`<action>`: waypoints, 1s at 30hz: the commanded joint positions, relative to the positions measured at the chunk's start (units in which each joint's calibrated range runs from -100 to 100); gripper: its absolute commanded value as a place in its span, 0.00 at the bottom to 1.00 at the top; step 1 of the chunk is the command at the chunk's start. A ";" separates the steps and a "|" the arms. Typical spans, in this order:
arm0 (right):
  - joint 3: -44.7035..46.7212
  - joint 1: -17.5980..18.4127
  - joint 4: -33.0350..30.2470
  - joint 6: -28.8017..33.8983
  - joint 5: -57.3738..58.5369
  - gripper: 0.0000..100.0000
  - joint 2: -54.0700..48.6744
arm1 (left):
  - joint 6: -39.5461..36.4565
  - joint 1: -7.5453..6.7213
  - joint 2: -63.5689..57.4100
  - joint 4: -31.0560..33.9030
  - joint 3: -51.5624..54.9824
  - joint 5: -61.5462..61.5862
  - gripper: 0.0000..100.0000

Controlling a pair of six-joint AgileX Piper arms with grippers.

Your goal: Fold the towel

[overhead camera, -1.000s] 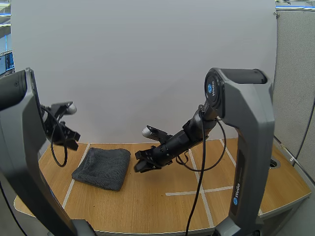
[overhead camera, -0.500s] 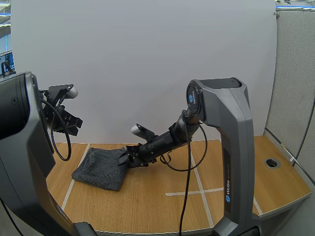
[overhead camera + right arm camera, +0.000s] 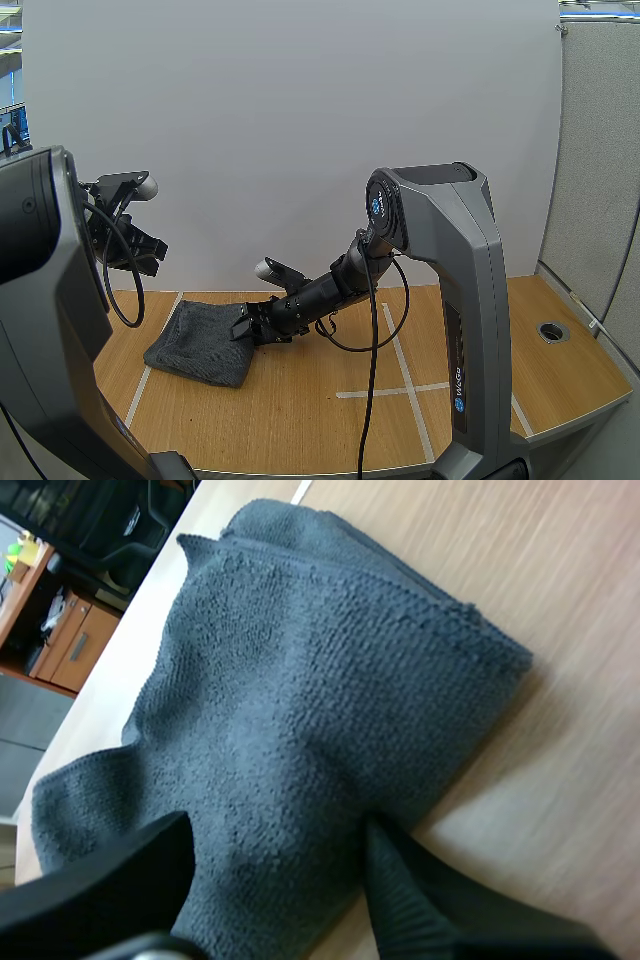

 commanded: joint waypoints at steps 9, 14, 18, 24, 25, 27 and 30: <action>0.22 -2.39 -5.05 -0.44 -3.64 0.84 0.36 | -0.35 0.11 -0.60 -0.91 0.24 0.32 0.00; 0.22 -0.40 -1.81 -1.04 -4.29 0.84 0.36 | -0.35 0.11 -0.60 -0.91 0.24 0.32 0.00; 0.22 1.65 -0.35 -1.29 -6.24 0.84 0.36 | -0.35 0.11 -0.60 -0.91 0.24 0.32 0.00; 0.22 3.00 -0.12 -1.36 -8.86 0.58 0.36 | -0.35 -1.29 -0.60 -0.82 0.24 0.32 0.00; 0.22 2.90 -0.23 -1.36 -8.86 0.42 0.36 | -0.35 -1.82 -0.48 -0.82 0.24 0.32 0.00; 0.22 2.44 -1.35 -1.36 -8.86 0.07 0.36 | -0.35 -3.60 -0.48 -0.82 0.24 0.32 0.00; 0.22 1.35 -4.02 -1.36 -8.86 0.00 0.36 | -0.35 -6.73 -0.48 -0.82 0.24 0.32 0.00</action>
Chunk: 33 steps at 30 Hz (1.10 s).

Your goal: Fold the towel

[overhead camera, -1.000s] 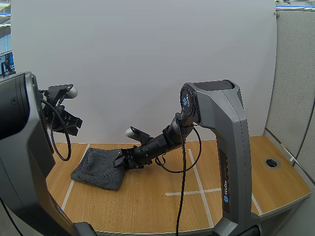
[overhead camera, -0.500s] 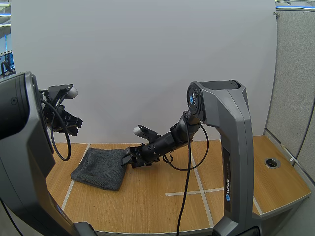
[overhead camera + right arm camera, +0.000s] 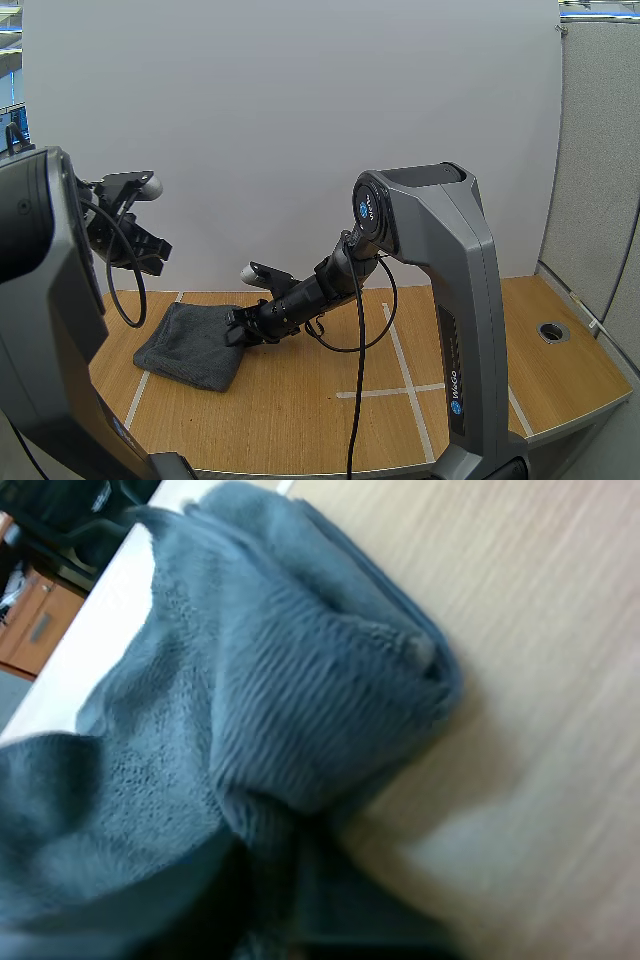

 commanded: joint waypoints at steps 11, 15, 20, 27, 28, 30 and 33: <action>0.49 -10.87 -21.01 2.53 10.05 0.00 -1.71 | -0.35 -13.86 -0.37 -0.92 0.24 0.32 0.00; 0.49 -15.17 -27.81 2.76 13.54 0.00 -5.93 | -0.35 -13.86 0.52 -0.92 0.24 0.32 0.00; 0.49 -18.70 -32.29 2.76 14.85 0.00 -9.10 | -0.35 -15.24 1.08 0.68 0.24 0.32 0.00; 0.49 -20.03 -36.30 2.76 18.22 0.00 -9.80 | -0.35 -18.81 -4.90 0.71 0.24 0.32 0.00; 0.49 -20.03 -36.77 2.76 18.74 0.00 -9.80 | -0.35 -18.58 -6.63 0.73 0.24 0.32 0.00; 0.49 -20.03 -37.07 2.76 19.50 0.00 -9.80 | -0.35 -18.51 -10.55 1.35 0.24 -2.05 0.00; 0.49 -20.03 -37.58 2.76 20.70 0.00 -9.80 | -0.35 -18.75 -15.87 1.35 0.24 -7.37 0.00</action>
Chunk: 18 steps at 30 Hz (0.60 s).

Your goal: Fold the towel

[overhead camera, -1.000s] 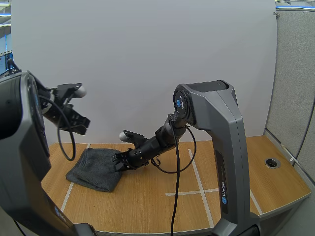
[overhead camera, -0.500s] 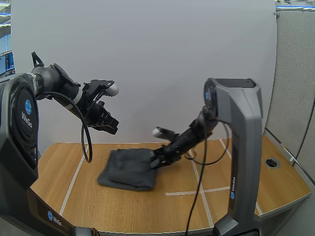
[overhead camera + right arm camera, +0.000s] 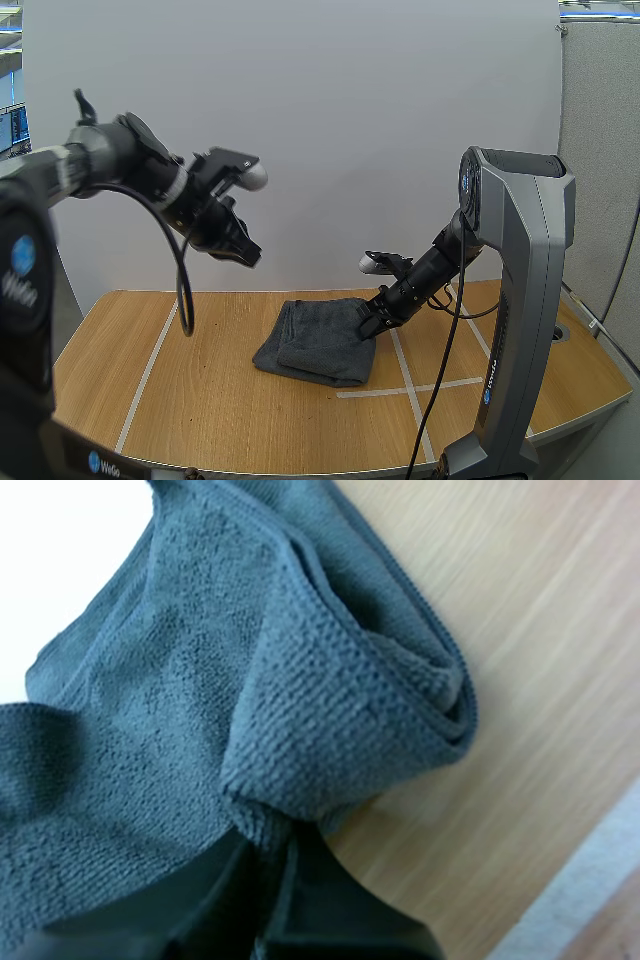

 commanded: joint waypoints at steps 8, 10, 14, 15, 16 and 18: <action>0.49 -0.19 -2.55 -0.23 7.96 0.00 -1.08 | -0.15 -0.46 -23.47 -0.58 0.24 -18.86 0.00; 0.49 -0.19 -2.55 -0.23 8.45 0.00 -1.08 | -0.15 -0.46 -26.08 -0.58 0.24 -20.68 0.00; 0.49 -0.19 -2.65 -0.23 9.44 0.00 -1.08 | -0.15 -0.46 -30.05 -0.58 0.24 -21.84 0.00; 0.49 -0.19 -2.65 -0.23 9.44 0.00 -1.08 | -0.15 -0.46 -31.30 -0.58 0.24 -21.84 0.00; 0.49 -0.19 -2.65 -0.23 9.44 0.00 -1.08 | -0.15 -0.46 -31.88 -0.58 0.24 -21.84 0.00; 0.49 -0.19 -2.65 -0.23 9.44 0.00 -1.08 | -0.18 -0.46 -33.14 -0.69 0.24 -21.84 0.00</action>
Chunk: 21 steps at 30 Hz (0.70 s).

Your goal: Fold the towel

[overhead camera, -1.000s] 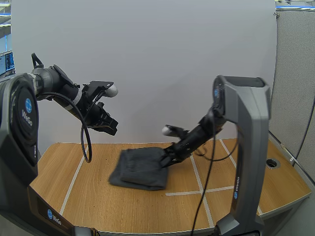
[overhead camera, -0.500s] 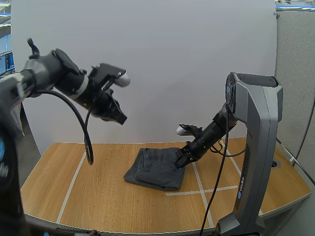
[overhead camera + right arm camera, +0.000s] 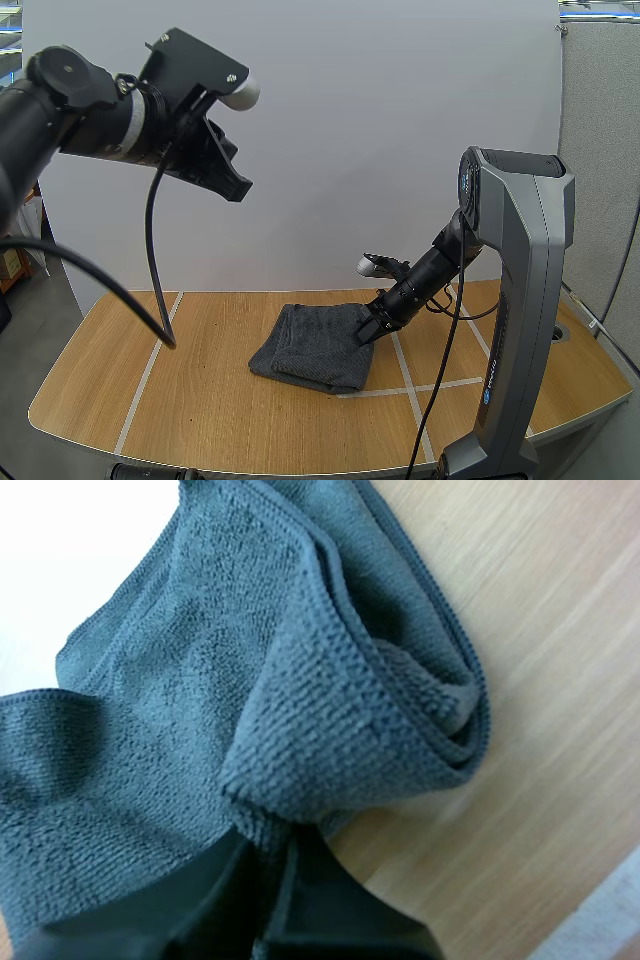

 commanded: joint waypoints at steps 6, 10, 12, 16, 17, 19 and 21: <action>0.49 -0.19 -0.91 -0.23 2.55 0.00 -1.01 | -19.07 -0.18 -6.82 -3.39 0.10 19.07 0.00; 0.49 -0.19 -1.17 -0.33 2.37 0.00 -1.01 | -29.75 -0.18 -5.27 -0.32 2.88 17.12 0.00; 0.49 -0.19 -1.17 -0.43 2.24 0.00 -1.01 | -32.58 -0.18 -3.93 2.14 4.51 15.41 0.00; 0.49 -0.19 -1.17 -0.43 2.24 0.00 -1.01 | -32.43 -0.18 0.97 5.13 8.35 13.64 0.00; 0.49 -0.19 -1.17 -0.43 2.24 0.00 -1.01 | -31.50 -0.18 2.51 5.02 9.16 13.28 0.00; 0.49 -0.19 -1.17 -0.43 2.24 0.00 -1.01 | -27.62 -0.18 5.62 3.16 11.43 13.28 0.00; 0.49 -0.19 -1.17 -0.43 2.24 0.00 -1.01 | -24.07 -0.18 9.66 0.32 13.70 13.28 0.00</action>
